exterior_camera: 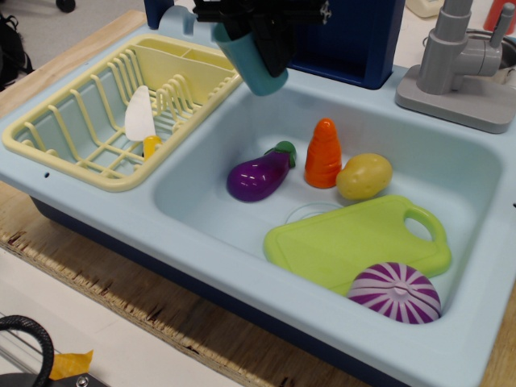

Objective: Put cup from counter or drying rack into sink

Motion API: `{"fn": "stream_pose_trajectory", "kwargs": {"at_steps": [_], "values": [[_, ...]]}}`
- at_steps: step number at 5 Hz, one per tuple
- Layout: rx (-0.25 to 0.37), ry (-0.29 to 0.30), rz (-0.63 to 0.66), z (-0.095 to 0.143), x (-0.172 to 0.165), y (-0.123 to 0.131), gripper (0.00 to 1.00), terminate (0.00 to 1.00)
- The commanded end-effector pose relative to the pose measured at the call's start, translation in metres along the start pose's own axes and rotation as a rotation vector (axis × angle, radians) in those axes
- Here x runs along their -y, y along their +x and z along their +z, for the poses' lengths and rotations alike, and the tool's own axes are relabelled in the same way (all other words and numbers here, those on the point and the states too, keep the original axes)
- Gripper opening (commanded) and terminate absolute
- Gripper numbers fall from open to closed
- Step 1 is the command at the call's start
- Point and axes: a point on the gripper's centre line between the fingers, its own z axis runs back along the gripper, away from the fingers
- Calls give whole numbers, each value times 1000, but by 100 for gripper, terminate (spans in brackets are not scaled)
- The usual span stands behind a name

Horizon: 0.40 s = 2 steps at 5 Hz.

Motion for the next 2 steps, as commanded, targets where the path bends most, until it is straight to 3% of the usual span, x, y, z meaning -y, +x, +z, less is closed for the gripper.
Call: {"fn": "stream_pose_trajectory", "kwargs": {"at_steps": [1,2], "values": [[5,-36,-4,4,17,-2,100,0],[5,-36,-4,4,17,-2,100,100]]}}
